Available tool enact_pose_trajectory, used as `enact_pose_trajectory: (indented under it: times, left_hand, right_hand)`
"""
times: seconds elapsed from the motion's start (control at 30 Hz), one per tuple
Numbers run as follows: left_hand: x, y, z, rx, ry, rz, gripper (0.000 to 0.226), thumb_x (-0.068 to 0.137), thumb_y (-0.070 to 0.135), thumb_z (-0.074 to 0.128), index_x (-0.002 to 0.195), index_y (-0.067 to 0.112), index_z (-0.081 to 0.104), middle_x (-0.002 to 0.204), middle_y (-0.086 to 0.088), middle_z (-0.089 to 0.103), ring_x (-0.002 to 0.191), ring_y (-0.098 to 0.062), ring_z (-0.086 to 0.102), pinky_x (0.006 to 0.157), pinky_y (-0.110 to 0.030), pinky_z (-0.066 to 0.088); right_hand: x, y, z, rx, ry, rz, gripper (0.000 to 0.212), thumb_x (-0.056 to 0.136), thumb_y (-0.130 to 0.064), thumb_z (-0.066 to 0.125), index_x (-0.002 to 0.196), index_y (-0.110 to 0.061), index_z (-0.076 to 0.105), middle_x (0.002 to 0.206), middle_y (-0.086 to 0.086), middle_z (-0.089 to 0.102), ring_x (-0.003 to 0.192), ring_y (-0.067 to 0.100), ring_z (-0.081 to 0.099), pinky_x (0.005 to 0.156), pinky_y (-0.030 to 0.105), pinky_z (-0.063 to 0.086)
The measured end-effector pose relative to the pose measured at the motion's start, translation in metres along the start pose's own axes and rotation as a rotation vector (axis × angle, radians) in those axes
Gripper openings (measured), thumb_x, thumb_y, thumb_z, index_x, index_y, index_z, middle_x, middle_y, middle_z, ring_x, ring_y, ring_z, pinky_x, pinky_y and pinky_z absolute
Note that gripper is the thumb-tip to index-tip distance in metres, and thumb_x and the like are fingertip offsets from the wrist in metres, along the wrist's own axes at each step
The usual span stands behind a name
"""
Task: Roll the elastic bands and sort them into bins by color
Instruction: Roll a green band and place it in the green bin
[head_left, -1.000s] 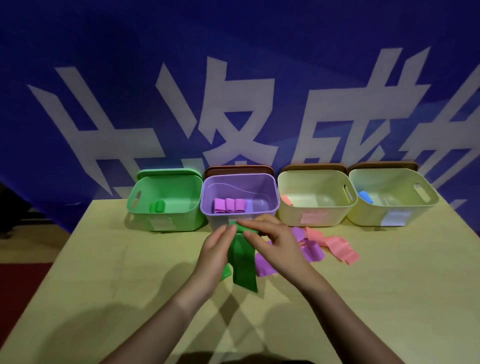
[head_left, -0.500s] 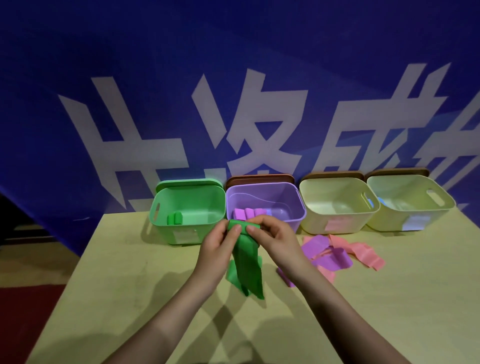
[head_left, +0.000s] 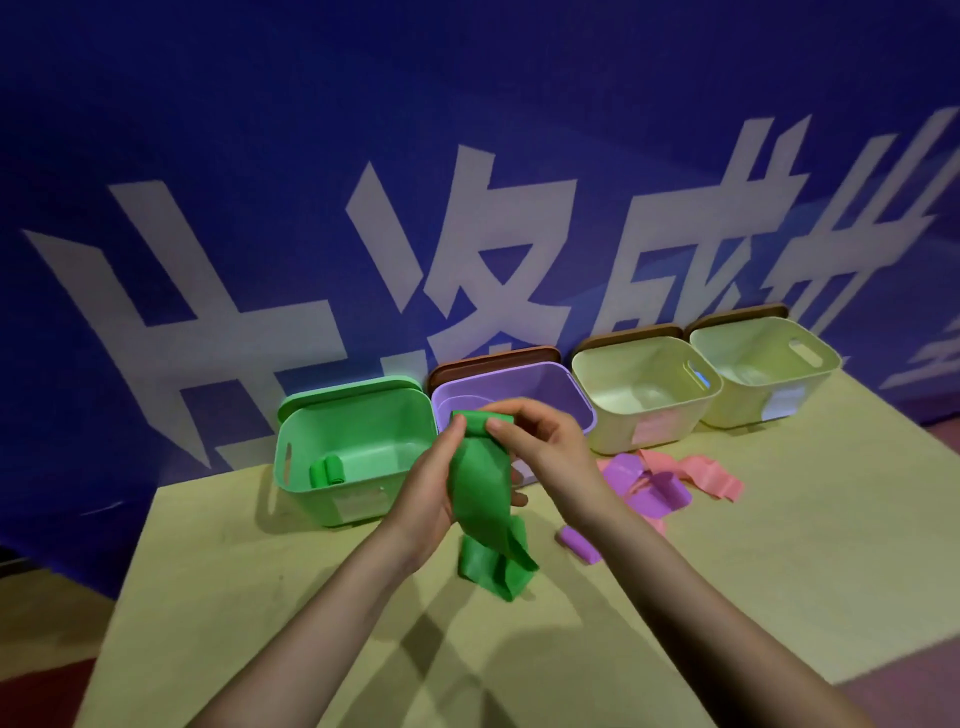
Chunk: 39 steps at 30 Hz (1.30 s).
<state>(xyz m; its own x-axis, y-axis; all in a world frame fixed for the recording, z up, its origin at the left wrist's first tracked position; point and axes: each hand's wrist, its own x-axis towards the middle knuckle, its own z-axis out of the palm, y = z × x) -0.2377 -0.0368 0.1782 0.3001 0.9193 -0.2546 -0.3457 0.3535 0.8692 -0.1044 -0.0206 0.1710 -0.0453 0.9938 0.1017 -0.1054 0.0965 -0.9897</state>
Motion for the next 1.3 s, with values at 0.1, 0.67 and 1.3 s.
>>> enact_pose_trajectory:
  times: [0.1,0.67,1.3]
  left_hand:
    - [0.0,-0.008,-0.001,0.031,0.078,0.041,0.04,0.097,0.034,0.041,0.114,0.004,0.062,0.091,-0.017,0.071,0.073,-0.024,0.07,0.057,-0.036,0.057]
    - [-0.006,-0.024,-0.002,0.162,0.228,0.275,0.019,0.097,0.016,0.049,0.094,0.011,0.067,0.08,-0.002,0.069,0.072,-0.011,0.062,0.067,-0.025,0.051]
    - [0.011,-0.049,0.004,0.445,0.321,0.461,0.038,0.086,0.042,0.053,0.07,0.008,0.059,0.062,0.0,0.051,0.063,-0.012,0.045,0.059,-0.028,0.036]
  right_hand:
    - [-0.004,0.006,-0.004,-0.135,0.029,-0.044,0.016,0.087,-0.002,0.065,0.09,-0.016,0.07,0.083,0.012,0.067,0.076,0.014,0.058,0.072,0.025,0.048]
    - [-0.015,0.006,-0.019,-0.161,-0.142,-0.036,0.024,0.091,-0.013,0.062,0.114,-0.013,0.07,0.107,0.004,0.07,0.096,0.007,0.064,0.081,0.018,0.048]
    - [-0.005,0.02,-0.035,-0.464,-0.202,-0.282,0.025,0.086,-0.028,0.063,0.099,-0.01,0.075,0.069,-0.011,0.059,0.067,0.002,0.051,0.062,0.021,0.041]
